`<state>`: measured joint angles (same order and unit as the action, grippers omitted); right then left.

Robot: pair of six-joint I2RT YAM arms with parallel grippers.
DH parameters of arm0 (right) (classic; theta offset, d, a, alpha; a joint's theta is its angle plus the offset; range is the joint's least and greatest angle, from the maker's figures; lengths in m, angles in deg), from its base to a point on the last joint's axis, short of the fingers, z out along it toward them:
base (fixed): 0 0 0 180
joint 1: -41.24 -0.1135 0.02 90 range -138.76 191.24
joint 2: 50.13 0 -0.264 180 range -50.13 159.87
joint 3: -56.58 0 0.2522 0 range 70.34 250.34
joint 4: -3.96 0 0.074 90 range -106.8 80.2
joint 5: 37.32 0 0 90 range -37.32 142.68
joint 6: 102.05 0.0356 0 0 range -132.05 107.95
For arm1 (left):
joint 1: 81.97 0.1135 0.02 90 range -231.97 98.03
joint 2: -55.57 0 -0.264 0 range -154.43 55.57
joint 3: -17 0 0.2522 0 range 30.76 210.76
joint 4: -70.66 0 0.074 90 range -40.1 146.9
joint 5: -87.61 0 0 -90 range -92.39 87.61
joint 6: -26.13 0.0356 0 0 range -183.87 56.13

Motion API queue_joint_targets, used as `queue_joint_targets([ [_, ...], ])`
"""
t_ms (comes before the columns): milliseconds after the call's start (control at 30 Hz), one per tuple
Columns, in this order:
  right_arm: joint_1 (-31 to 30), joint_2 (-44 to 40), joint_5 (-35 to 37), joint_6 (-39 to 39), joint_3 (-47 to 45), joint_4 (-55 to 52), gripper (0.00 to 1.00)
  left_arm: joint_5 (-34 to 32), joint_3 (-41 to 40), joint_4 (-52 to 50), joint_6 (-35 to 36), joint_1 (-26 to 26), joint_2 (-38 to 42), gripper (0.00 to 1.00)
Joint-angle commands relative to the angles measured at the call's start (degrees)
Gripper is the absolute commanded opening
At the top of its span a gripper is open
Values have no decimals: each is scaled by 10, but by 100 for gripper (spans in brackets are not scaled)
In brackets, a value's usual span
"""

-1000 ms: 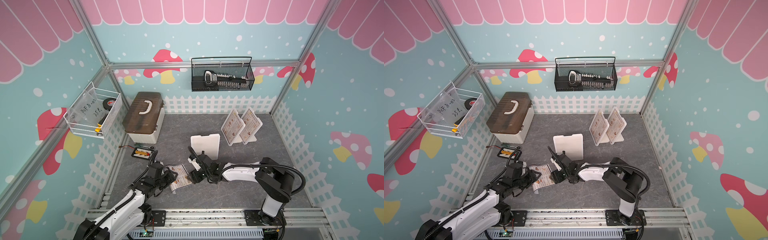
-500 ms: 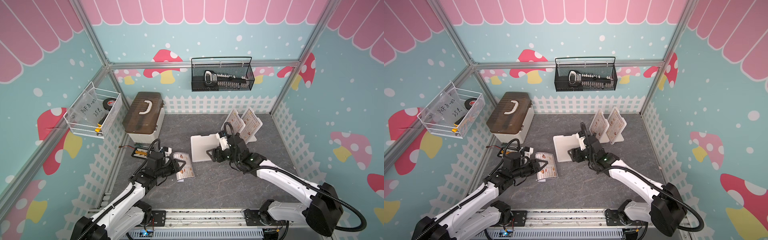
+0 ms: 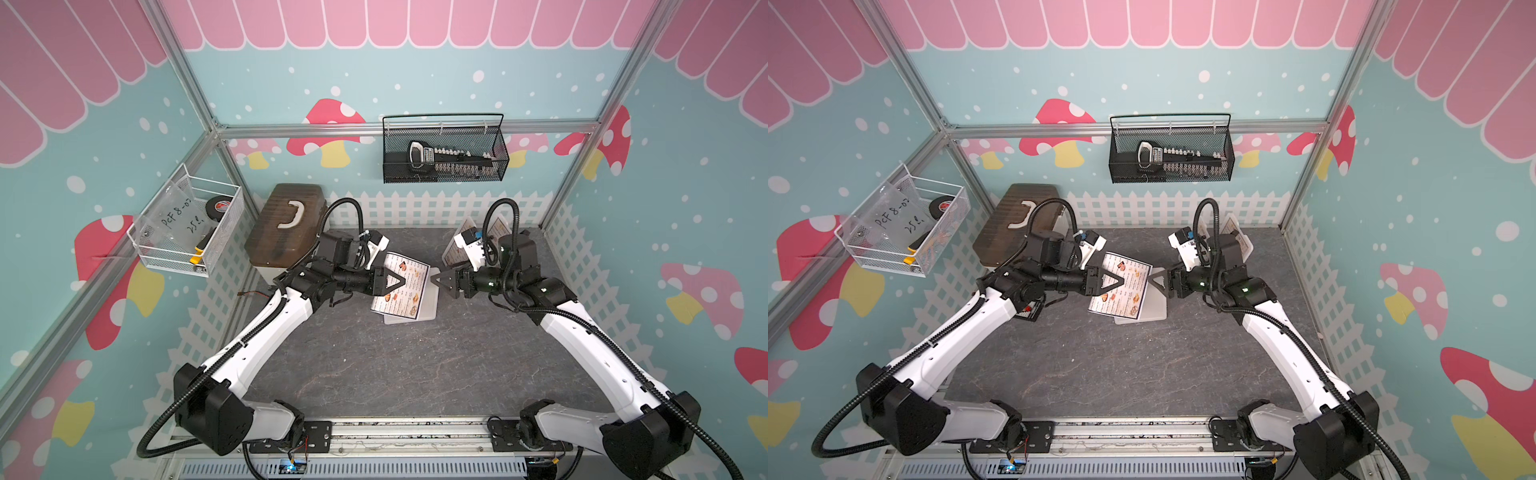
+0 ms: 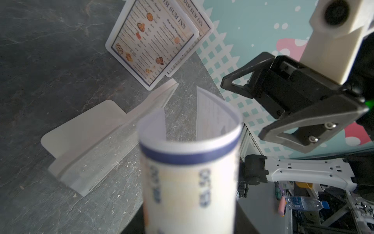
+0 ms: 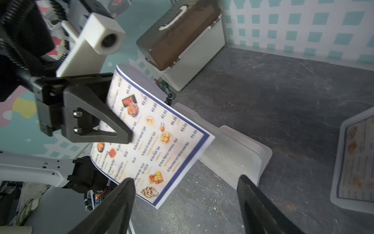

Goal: Insert the menus into the narrow rack
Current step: Pick up the menu from the center of the board.

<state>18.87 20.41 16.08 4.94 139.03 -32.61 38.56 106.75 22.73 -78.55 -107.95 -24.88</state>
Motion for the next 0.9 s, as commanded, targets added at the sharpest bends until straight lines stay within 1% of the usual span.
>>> queue_joint_targets([
  [0,7,9,-87,-79,37,-36,80,43,62,-140,132,-6,-30,41],
  [100,16,28,-112,-113,79,-70,81,48,96,-183,172,-8,-53,41],
  [233,17,81,-156,-174,151,-146,81,53,116,-202,200,-14,-63,43],
  [333,17,123,-200,-205,198,-184,81,48,126,-212,215,-19,-66,44],
  [500,17,189,-245,-249,267,-255,79,48,134,-218,221,-26,-67,44],
  [600,17,211,-285,-261,279,-274,75,44,136,-221,224,-28,-67,44],
  [700,16,215,-300,-269,277,-282,71,42,140,-223,225,-29,-67,43],
  [867,13,222,-316,-290,273,-301,68,42,145,-226,228,-33,-68,43],
])
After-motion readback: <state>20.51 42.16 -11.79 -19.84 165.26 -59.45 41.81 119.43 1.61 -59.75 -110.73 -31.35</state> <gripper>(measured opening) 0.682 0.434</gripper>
